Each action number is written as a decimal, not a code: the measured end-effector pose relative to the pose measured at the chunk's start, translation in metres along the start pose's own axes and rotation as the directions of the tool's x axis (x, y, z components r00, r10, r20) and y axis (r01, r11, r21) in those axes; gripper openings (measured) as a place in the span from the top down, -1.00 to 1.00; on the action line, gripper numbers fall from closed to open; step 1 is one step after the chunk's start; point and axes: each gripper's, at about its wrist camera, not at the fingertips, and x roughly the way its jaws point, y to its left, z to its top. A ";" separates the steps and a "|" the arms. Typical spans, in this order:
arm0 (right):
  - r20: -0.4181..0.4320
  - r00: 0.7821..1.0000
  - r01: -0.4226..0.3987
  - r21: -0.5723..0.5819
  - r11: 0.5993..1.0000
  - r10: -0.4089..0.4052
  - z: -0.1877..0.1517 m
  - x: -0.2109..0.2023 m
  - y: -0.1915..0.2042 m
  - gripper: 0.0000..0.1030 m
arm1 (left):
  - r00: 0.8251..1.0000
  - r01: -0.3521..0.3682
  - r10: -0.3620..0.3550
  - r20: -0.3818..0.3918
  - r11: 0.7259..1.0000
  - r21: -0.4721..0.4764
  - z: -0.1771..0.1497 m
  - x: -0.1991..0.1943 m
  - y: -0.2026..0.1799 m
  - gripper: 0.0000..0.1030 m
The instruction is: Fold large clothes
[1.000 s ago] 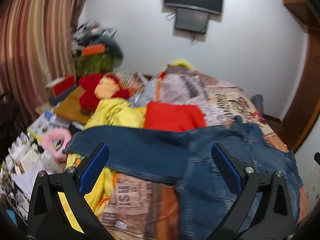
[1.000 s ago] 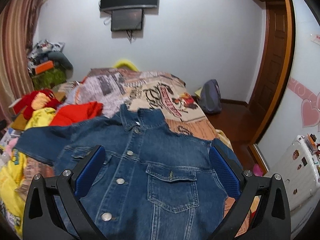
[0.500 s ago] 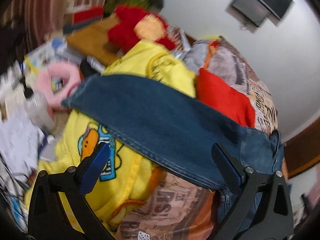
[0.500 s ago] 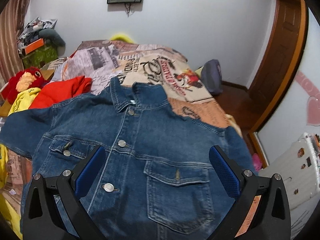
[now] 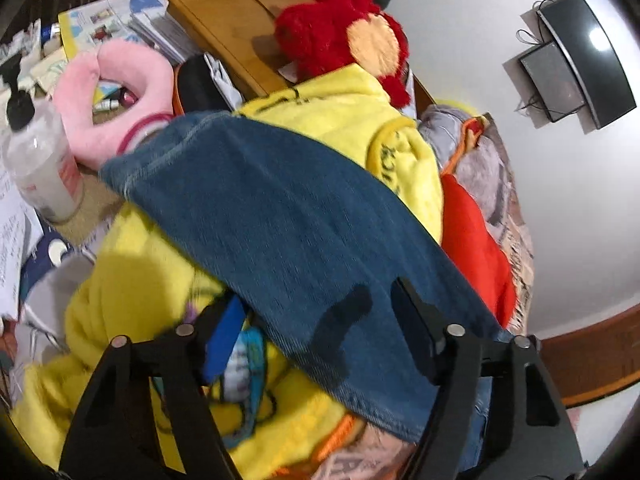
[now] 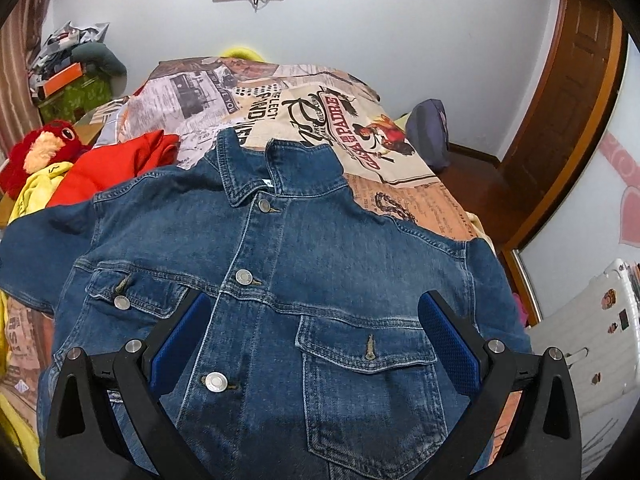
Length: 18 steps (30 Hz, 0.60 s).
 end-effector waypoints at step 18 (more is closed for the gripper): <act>0.027 0.999 -0.044 0.068 0.997 0.042 -0.003 -0.026 -0.027 -1.00 | 0.932 -0.255 0.087 0.352 0.846 0.468 -0.025 -0.069 -0.174 0.81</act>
